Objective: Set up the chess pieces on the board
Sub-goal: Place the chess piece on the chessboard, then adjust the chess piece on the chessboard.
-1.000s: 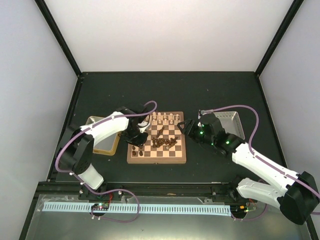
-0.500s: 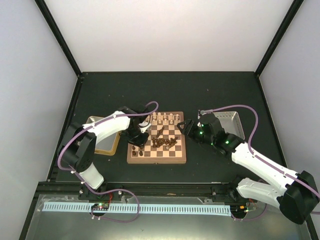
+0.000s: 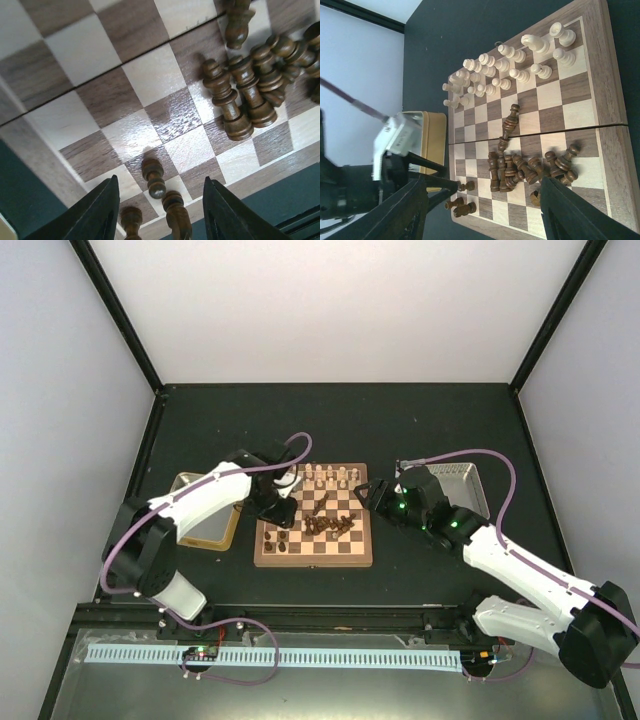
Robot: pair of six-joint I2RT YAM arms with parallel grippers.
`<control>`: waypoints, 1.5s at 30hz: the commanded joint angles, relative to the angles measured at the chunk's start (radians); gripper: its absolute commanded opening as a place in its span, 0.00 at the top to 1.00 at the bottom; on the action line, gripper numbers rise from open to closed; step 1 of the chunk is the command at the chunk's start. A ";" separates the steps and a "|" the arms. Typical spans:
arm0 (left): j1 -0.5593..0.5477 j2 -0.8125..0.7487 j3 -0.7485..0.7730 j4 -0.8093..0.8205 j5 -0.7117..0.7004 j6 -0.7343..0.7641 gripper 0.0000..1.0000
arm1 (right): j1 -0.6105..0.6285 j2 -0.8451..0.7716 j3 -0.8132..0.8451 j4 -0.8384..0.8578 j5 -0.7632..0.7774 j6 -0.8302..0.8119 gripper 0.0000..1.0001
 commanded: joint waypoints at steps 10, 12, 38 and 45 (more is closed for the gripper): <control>0.099 -0.148 -0.124 0.071 -0.058 -0.067 0.52 | -0.007 0.022 0.025 0.003 -0.021 -0.028 0.38; 0.102 -0.144 -0.143 0.076 -0.046 -0.067 0.56 | -0.006 0.025 0.026 0.005 -0.025 -0.027 0.38; 0.105 -0.105 -0.184 0.094 -0.035 -0.083 0.65 | -0.007 0.051 0.035 0.010 -0.044 -0.030 0.40; 0.106 -0.101 -0.202 0.106 -0.007 -0.089 0.76 | -0.007 0.051 0.033 0.012 -0.042 -0.031 0.40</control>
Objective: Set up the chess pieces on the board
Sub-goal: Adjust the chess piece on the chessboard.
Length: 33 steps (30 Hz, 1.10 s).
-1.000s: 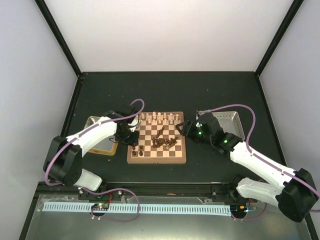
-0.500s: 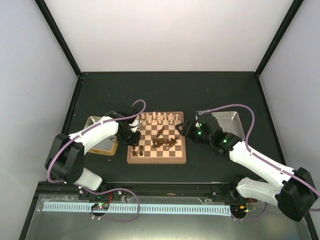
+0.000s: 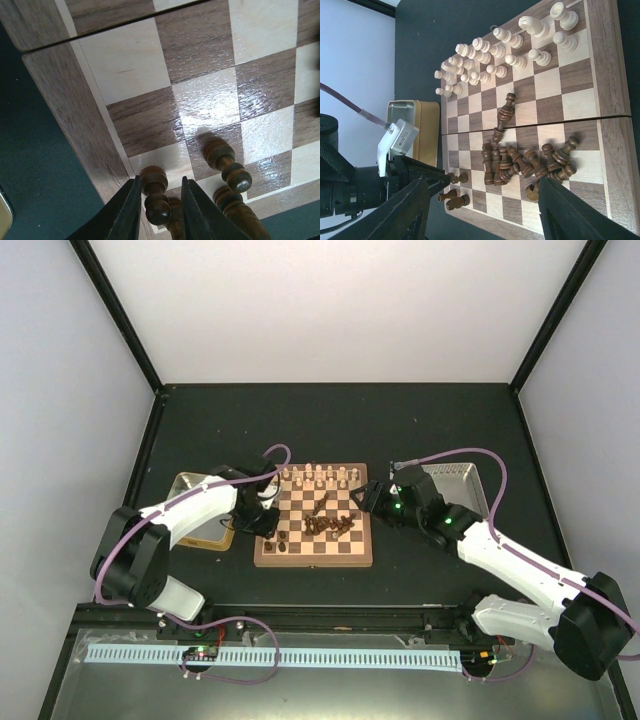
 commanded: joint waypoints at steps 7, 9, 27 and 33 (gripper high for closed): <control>0.009 0.013 0.002 0.027 0.020 -0.007 0.82 | -0.007 0.001 0.024 0.013 0.001 -0.013 0.40; 0.008 0.016 0.003 0.029 0.022 -0.005 0.82 | -0.006 0.002 0.024 0.013 0.001 -0.014 0.40; 0.008 -0.057 0.059 0.004 -0.032 -0.013 0.67 | 0.016 0.125 0.095 -0.029 -0.022 -0.172 0.41; 0.008 -0.192 0.058 0.074 -0.055 -0.040 0.61 | 0.109 0.286 0.191 -0.160 0.094 -0.272 0.45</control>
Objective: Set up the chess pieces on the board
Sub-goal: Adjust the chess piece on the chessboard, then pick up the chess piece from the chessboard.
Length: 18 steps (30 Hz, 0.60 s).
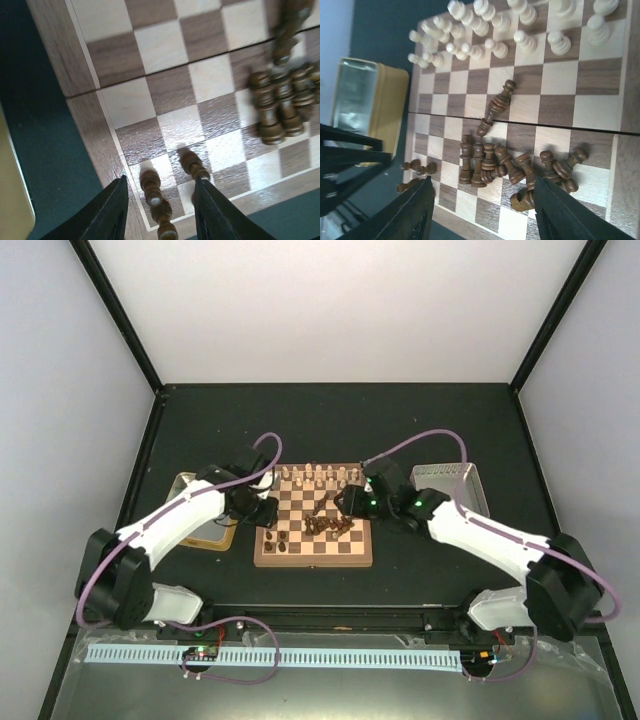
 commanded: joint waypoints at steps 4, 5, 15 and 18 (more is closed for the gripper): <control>0.008 -0.242 -0.014 0.146 -0.053 -0.049 0.58 | 0.108 0.160 0.083 -0.148 0.168 -0.089 0.52; 0.008 -0.275 -0.024 0.169 -0.059 -0.051 0.58 | 0.116 0.180 0.090 -0.158 0.180 -0.089 0.54; 0.008 -0.613 -0.156 0.364 -0.157 -0.046 0.46 | 0.157 0.335 0.172 -0.237 0.239 -0.078 0.60; 0.008 -0.708 -0.219 0.432 -0.192 -0.050 0.38 | 0.161 0.365 0.193 -0.250 0.253 -0.069 0.62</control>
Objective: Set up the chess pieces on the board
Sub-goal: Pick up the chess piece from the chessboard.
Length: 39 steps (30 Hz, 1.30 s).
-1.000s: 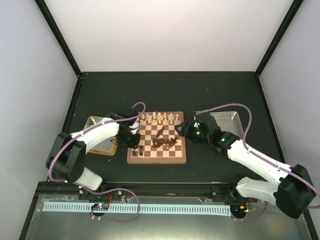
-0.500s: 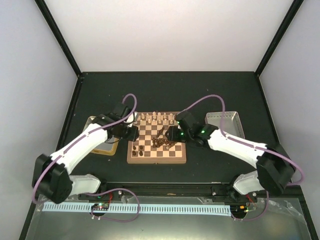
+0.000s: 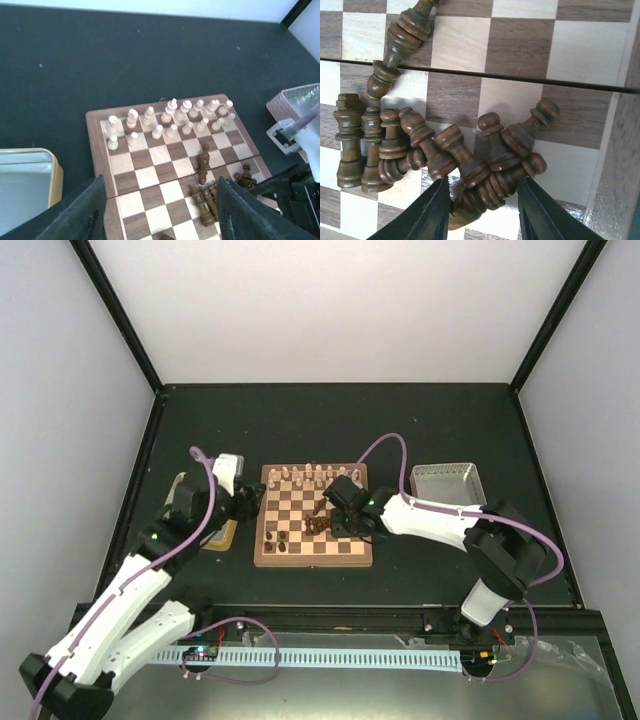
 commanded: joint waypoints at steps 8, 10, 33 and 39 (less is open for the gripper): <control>0.009 -0.236 -0.128 0.188 -0.134 -0.020 0.25 | 0.025 0.044 0.063 -0.099 0.103 0.016 0.66; 0.009 -0.233 -0.125 0.184 -0.135 -0.020 0.25 | 0.029 0.043 0.071 -0.122 0.118 0.017 0.64; 0.009 -0.203 -0.117 0.175 -0.128 -0.019 0.25 | 0.033 0.097 0.035 -0.089 0.093 0.026 0.75; 0.008 -0.192 -0.116 0.176 -0.082 -0.024 0.24 | 0.033 0.116 0.027 -0.078 0.095 0.026 0.85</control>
